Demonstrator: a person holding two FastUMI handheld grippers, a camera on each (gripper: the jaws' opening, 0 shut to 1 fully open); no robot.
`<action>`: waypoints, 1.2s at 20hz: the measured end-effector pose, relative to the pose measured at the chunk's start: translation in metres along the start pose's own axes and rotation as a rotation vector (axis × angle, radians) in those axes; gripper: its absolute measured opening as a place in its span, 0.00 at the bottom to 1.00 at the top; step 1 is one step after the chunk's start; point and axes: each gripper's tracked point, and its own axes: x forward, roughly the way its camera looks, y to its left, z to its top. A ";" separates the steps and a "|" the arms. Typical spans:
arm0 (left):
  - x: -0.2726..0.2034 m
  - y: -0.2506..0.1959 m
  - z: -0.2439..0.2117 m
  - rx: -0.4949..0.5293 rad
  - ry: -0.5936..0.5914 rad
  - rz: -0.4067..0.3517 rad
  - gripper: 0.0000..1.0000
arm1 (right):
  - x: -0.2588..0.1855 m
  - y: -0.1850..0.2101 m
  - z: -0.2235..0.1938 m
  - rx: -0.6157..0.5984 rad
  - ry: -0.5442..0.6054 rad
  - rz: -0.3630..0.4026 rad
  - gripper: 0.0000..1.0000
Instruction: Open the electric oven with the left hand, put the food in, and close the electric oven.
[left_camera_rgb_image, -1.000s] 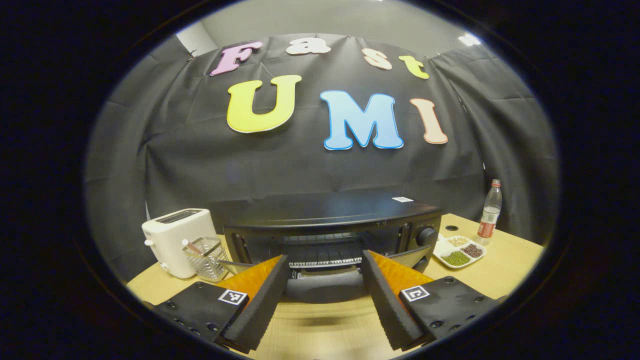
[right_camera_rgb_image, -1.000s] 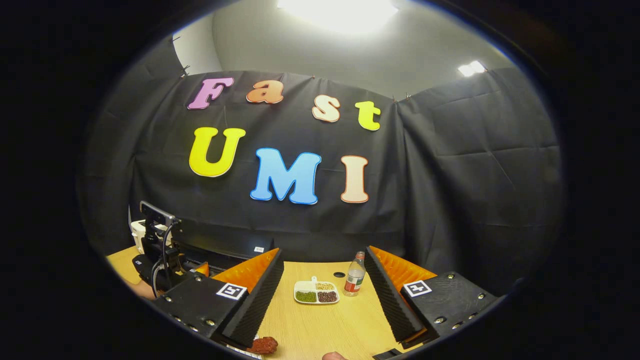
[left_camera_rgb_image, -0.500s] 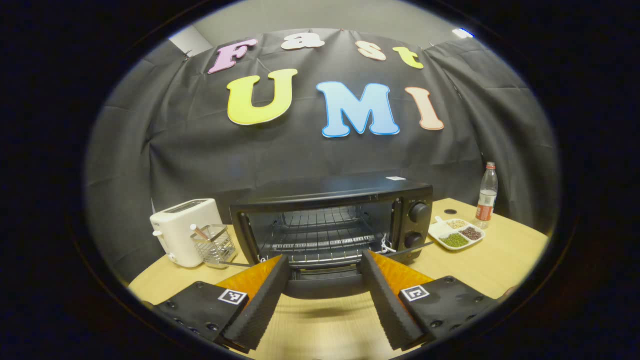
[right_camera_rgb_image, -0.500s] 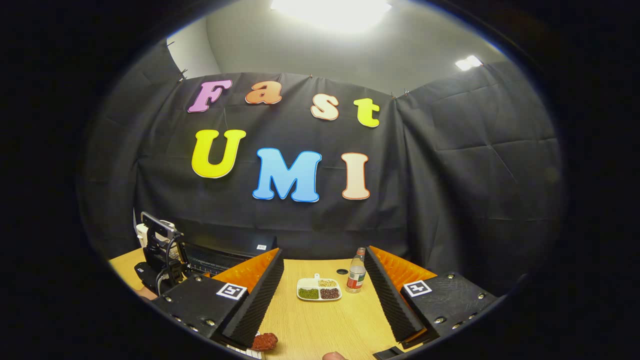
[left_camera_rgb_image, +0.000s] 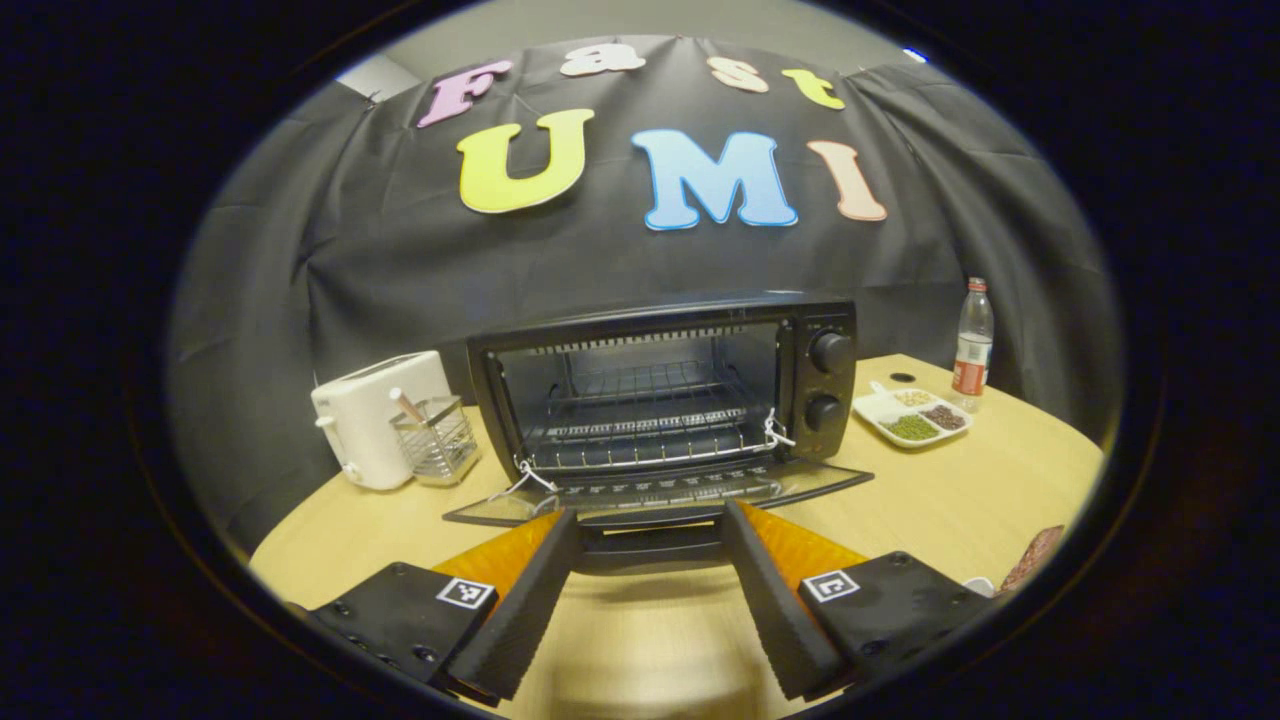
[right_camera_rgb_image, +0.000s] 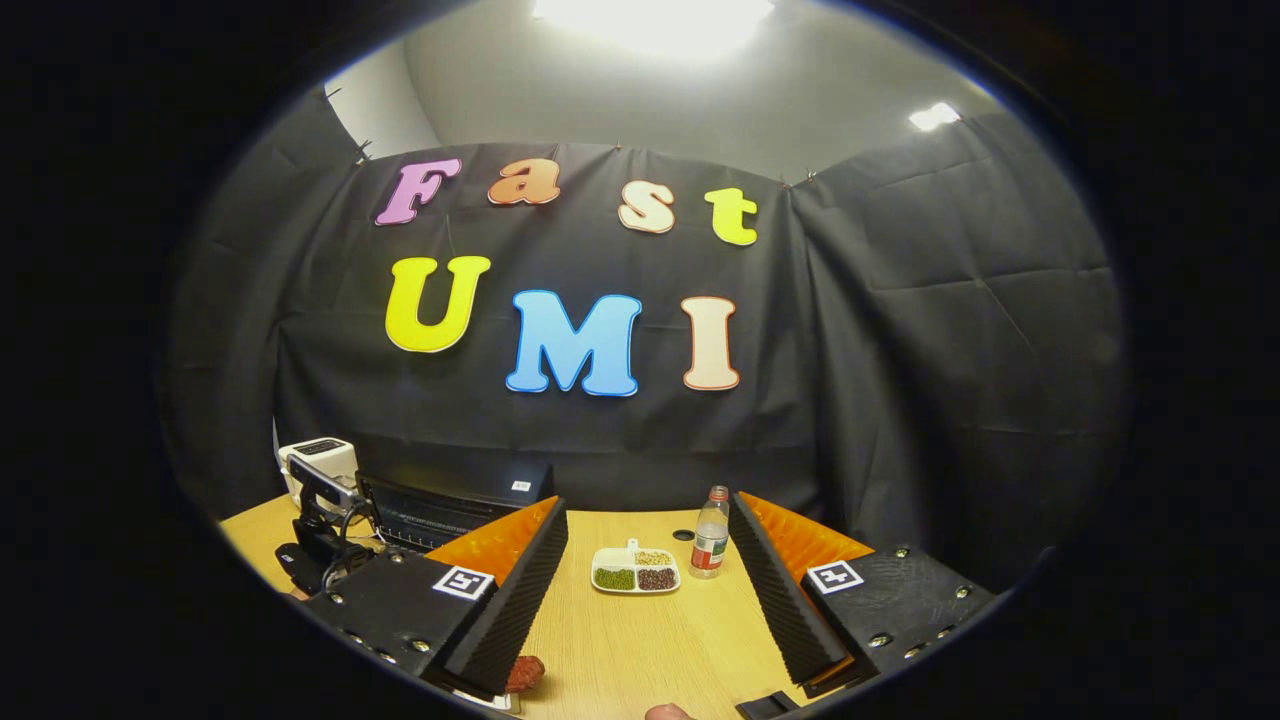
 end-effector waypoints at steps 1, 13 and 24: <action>-0.001 -0.001 -0.003 -0.005 0.006 0.002 0.96 | -0.001 -0.001 0.000 0.000 0.002 0.002 0.98; -0.017 -0.009 -0.043 0.018 0.078 0.019 0.97 | -0.011 0.002 -0.004 0.006 0.025 0.091 0.98; -0.109 0.031 0.090 -0.045 -0.165 0.066 0.96 | 0.011 0.048 -0.031 0.081 0.100 0.267 0.98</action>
